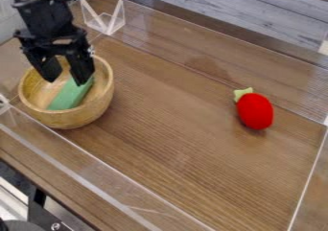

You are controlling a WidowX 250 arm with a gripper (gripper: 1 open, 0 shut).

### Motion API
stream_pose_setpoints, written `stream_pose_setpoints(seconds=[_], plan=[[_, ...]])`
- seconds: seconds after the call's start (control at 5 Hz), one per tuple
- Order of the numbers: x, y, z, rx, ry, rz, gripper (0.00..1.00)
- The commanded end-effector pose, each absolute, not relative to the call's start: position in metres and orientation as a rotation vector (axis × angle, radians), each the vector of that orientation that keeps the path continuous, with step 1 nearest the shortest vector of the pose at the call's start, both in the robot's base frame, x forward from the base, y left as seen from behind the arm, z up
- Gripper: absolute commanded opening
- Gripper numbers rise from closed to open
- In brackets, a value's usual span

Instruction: Remove the green block from the brown bowl and put it on the table

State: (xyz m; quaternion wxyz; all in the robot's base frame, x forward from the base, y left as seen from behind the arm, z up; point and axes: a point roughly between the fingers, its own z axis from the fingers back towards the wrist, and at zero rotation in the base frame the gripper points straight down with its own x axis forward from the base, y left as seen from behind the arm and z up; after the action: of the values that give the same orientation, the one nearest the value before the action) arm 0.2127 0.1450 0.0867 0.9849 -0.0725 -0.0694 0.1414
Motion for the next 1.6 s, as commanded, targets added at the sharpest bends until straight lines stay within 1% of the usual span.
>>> stream_pose_setpoints(seconds=[0.0,0.4,0.8,1.4], plan=[[0.220,0.157,0.083,-0.110,-0.174,0.300,1.00],[0.230,0.160,0.064,-0.083,-0.167,0.313,1.00],[0.239,0.159,0.055,-0.060,-0.171,0.322,1.00],[0.252,0.163,0.047,-0.041,-0.180,0.338,1.00]])
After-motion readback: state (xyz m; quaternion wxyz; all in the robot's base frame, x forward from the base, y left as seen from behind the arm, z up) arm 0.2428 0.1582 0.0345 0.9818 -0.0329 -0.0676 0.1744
